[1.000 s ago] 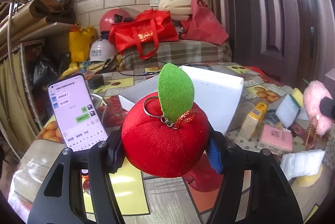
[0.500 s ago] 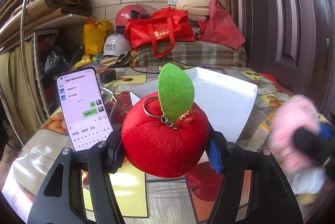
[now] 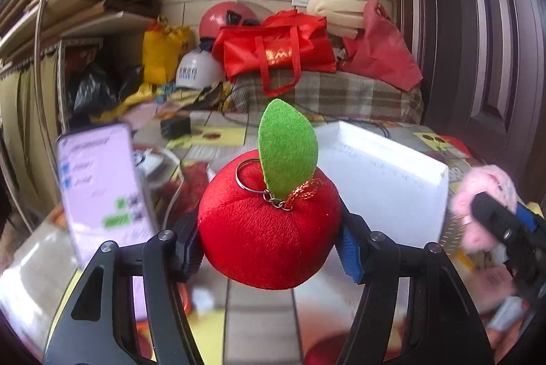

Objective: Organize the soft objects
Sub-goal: 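Carry the apple and pink toy into the white tray and open both tools, then grasp the yellow sponge with the right tool while the left tool grasps the white sock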

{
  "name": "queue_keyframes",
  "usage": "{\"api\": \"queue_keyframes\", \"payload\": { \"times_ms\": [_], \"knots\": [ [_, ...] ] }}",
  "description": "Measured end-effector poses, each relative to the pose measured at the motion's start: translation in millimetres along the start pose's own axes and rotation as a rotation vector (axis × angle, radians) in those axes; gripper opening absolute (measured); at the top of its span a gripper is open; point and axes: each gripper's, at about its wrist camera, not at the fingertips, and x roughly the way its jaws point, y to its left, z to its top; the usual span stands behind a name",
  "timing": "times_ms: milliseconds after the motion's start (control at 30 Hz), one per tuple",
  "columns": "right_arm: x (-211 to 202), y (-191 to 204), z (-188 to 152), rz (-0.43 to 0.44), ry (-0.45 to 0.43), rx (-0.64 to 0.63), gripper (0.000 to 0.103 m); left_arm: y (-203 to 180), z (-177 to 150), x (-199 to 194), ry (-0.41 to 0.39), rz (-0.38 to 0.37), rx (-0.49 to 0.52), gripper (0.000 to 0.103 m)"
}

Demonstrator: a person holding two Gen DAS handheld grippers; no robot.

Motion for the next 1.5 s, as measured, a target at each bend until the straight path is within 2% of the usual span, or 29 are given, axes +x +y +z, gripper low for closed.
{"api": "queue_keyframes", "payload": {
  "times_ms": [100, 200, 333, 500, 667, 733, 767, 800, 833, 867, 900, 1033, 1133, 1233, 1400, 1500],
  "knots": [
    [8, -26, 6, -0.067, 0.001, 0.069, 0.064, -7, 9, 20, -0.012, 0.017, 0.001, 0.065],
    [12, -33, 9, -0.088, 0.006, 0.095, 0.065, -8, 17, 46, 0.033, 0.008, -0.037, 0.064],
    [19, -18, 11, -0.077, 0.003, 0.049, 0.064, -5, 22, 77, 0.135, -0.007, -0.083, 0.064],
    [40, -4, 18, -0.062, 0.023, 0.035, 0.065, 1, 22, 81, 0.152, -0.018, -0.126, 0.064],
    [62, 5, 20, -0.056, 0.076, 0.034, 0.067, -3, 21, 87, 0.187, -0.017, -0.116, 0.064],
    [69, 4, 20, -0.071, 0.107, 0.045, 0.072, -2, 21, 85, 0.177, -0.007, -0.120, 0.068],
    [72, 3, 19, -0.072, 0.125, 0.050, 0.082, -2, 21, 84, 0.170, -0.003, -0.121, 0.071],
    [73, 2, 19, -0.071, 0.130, 0.055, 0.088, -2, 22, 83, 0.162, -0.001, -0.121, 0.079],
    [72, 1, 19, -0.074, 0.130, 0.061, 0.089, -2, 22, 80, 0.150, 0.003, -0.118, 0.091],
    [71, 0, 19, -0.076, 0.124, 0.062, 0.093, -4, 22, 77, 0.133, 0.009, -0.108, 0.097],
    [69, 1, 19, -0.078, 0.115, 0.058, 0.103, -5, 22, 75, 0.124, 0.012, -0.101, 0.103],
    [56, 5, 18, -0.086, 0.056, 0.035, 0.103, -7, 23, 67, 0.080, 0.028, -0.094, 0.103],
    [50, 9, 17, -0.089, 0.047, 0.015, 0.103, -5, 23, 61, 0.049, 0.033, -0.097, 0.103],
    [37, 14, 13, -0.084, 0.044, 0.001, 0.103, -4, 21, 48, -0.018, 0.035, -0.105, 0.103],
    [10, 23, 4, -0.021, 0.058, -0.046, 0.103, -7, 18, 31, -0.061, 0.006, -0.077, 0.103],
    [-10, 28, -2, 0.025, 0.066, -0.097, 0.103, -11, 14, 21, -0.048, -0.050, -0.066, 0.103]
  ]
}}
